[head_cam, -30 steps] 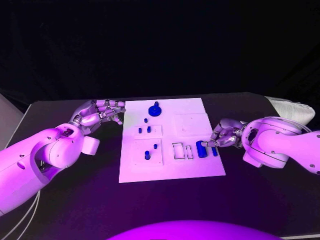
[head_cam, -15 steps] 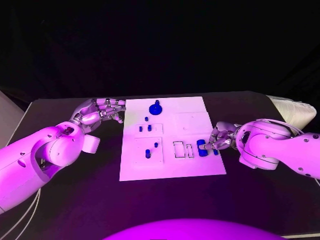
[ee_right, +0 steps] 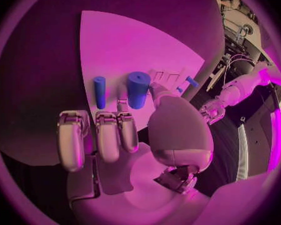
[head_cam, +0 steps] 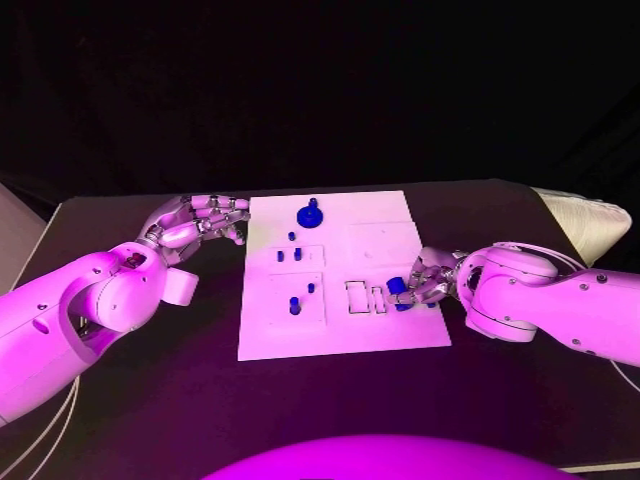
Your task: Assemble the parts on the task board
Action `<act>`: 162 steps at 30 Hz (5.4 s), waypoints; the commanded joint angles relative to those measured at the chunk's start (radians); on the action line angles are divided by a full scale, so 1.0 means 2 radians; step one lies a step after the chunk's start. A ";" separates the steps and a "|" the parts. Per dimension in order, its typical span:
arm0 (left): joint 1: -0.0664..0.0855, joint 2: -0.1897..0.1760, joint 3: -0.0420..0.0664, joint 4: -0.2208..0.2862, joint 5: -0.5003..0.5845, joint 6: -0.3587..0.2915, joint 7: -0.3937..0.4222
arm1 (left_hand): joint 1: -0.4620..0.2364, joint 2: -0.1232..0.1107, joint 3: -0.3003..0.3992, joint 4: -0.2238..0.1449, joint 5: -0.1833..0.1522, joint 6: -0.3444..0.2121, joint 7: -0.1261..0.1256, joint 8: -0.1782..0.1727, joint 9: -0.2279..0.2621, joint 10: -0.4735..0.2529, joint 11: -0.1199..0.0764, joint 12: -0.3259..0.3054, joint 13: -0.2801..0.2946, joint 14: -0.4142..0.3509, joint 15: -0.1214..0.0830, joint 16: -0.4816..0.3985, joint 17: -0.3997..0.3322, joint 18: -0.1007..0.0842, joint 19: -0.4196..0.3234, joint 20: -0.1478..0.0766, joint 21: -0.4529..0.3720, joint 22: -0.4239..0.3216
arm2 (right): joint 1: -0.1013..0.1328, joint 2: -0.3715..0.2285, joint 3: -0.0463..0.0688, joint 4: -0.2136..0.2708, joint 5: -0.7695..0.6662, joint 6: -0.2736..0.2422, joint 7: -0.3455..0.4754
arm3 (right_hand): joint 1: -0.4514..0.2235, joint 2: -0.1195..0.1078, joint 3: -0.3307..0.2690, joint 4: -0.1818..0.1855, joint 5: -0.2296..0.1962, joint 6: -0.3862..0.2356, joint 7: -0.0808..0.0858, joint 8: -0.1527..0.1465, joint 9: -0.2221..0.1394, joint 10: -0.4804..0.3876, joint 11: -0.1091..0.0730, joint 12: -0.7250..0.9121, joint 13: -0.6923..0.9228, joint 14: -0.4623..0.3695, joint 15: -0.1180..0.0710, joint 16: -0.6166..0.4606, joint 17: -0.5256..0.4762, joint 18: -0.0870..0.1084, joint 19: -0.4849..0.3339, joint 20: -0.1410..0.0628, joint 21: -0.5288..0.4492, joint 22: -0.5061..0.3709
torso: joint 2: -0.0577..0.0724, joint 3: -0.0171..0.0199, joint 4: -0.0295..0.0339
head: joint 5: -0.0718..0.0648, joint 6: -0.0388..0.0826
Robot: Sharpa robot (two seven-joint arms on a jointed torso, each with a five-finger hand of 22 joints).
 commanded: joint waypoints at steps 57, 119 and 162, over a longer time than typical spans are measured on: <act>-0.001 -0.002 0.000 0.002 -0.002 0.019 -0.001 | -0.006 0.004 -0.001 0.008 -0.001 -0.006 0.000 0.003 0.001 -0.007 0.000 0.005 0.000 -0.002 0.001 -0.004 0.002 0.003 0.003 0.001 -0.007 -0.003 | 0.011 0.060 0.000 0.001 0.063 -0.029 -0.006 | 0.002 -0.019 0.080 0.002 0.001 0.006 -0.007 0.014 0.006 0.033 -0.007 -0.008 0.107 0.044 -0.006 0.005 0.094 -0.010 0.050 -0.006 0.008 0.120 | 0.000 -0.0012 0.0003 | 0.006 -0.007; -0.002 -0.004 0.000 0.002 -0.001 0.017 0.000 | -0.007 0.005 0.001 0.010 -0.001 -0.007 0.000 0.004 0.001 -0.009 0.000 0.007 0.000 -0.003 0.001 -0.004 0.002 0.003 0.004 0.002 -0.010 -0.005 | 0.032 -0.050 0.004 0.024 0.081 -0.069 0.090 | 0.092 0.052 -0.093 -0.002 -0.034 -0.011 -0.003 0.008 0.000 0.047 -0.003 0.012 0.126 0.048 -0.003 0.011 0.110 -0.013 0.052 -0.003 0.024 0.129 | -0.001 -0.0010 -0.0011 | 0.000 -0.004; -0.003 -0.007 0.000 0.003 -0.001 0.021 -0.003 | -0.006 0.006 0.003 0.010 -0.001 -0.007 0.000 0.005 0.001 -0.009 0.000 0.009 0.000 -0.003 0.001 -0.004 0.002 0.003 0.005 0.002 -0.012 -0.006 | -0.012 -0.039 0.001 -0.008 -0.025 -0.004 0.014 | 0.104 0.040 -0.077 0.001 -0.047 0.019 -0.005 -0.012 -0.023 0.043 -0.005 0.003 0.120 0.047 -0.003 0.011 0.110 -0.013 0.052 -0.002 0.025 0.129 | 0.000 -0.0004 -0.0001 | -0.010 -0.007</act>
